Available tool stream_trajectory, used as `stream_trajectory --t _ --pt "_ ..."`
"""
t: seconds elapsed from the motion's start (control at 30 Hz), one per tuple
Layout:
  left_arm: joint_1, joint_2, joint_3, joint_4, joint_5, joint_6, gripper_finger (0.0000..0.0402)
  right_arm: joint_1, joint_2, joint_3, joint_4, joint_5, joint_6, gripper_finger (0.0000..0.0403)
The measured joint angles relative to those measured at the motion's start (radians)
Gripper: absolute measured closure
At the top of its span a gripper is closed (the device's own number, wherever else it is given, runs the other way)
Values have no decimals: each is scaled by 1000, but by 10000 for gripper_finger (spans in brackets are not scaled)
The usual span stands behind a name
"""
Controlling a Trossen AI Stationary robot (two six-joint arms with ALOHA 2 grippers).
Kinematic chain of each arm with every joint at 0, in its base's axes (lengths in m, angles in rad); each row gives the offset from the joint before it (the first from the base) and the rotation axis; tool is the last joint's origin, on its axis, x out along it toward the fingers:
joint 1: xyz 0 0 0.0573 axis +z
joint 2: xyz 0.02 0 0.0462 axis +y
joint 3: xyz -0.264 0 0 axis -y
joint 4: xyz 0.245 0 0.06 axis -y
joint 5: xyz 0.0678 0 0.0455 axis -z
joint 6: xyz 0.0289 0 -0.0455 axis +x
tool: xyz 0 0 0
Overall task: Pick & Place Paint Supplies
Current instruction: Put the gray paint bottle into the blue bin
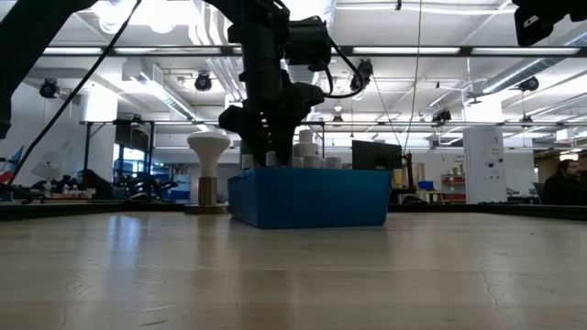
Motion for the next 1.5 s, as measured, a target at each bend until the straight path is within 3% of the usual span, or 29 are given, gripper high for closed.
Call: stream_trajectory --t 0.5,0.93,1.2,1.5 --pt "0 0 62 -80 4 10 193 0 0 0 0 0 0 394" --pt "-1 -1 234 -220 -3 15 194 0 0 0 0 0 0 394" --pt "-37 -5 350 -344 -122 19 196 0 0 0 0 0 0 394" --pt "-133 -8 370 -491 -211 -14 196 0 0 0 0 0 0 394"
